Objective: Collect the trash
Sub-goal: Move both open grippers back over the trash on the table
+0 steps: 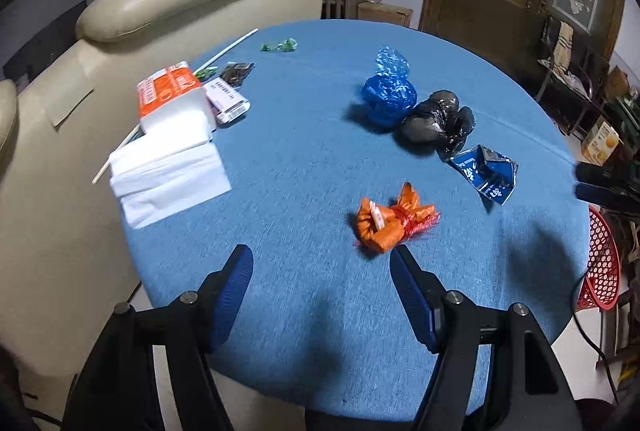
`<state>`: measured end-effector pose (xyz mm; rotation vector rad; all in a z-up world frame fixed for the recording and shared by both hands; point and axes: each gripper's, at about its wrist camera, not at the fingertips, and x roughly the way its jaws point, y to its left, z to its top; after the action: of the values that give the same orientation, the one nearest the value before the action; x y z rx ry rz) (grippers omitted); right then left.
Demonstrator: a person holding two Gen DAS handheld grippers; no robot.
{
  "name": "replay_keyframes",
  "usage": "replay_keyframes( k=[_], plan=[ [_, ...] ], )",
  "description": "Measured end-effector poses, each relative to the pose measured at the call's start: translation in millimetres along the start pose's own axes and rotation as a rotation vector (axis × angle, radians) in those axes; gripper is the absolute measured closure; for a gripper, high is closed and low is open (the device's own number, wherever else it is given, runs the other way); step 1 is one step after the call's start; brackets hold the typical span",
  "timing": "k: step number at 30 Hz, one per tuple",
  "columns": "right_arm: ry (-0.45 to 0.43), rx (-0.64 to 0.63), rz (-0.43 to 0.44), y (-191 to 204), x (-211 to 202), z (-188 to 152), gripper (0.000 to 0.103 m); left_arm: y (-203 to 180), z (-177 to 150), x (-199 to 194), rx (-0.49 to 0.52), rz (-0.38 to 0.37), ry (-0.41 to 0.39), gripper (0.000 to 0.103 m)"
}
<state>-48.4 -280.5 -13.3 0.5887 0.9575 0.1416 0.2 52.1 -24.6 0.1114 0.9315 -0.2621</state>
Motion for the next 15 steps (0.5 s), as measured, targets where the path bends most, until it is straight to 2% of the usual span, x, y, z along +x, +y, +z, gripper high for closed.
replay_keyframes(
  k=[7, 10, 12, 15],
  plan=[
    [0.054, 0.047, -0.009, 10.7, 56.1, 19.4, 0.039, -22.0, 20.9, 35.3, 0.111, -0.069, 0.036, 0.031],
    [0.072, 0.080, -0.007, 6.8, 74.4, 28.6, 0.043, -25.3, 25.1, 49.7, 0.139, -0.110, 0.057, 0.031],
    [0.087, 0.104, -0.023, 4.3, 88.5, 34.0, 0.054, -26.1, 27.0, 57.5, 0.164, -0.130, 0.066, 0.031],
    [0.111, 0.141, -0.038, -0.2, 109.9, 40.0, 0.061, -27.4, 29.5, 66.4, 0.206, -0.171, 0.071, 0.031]
  ],
)
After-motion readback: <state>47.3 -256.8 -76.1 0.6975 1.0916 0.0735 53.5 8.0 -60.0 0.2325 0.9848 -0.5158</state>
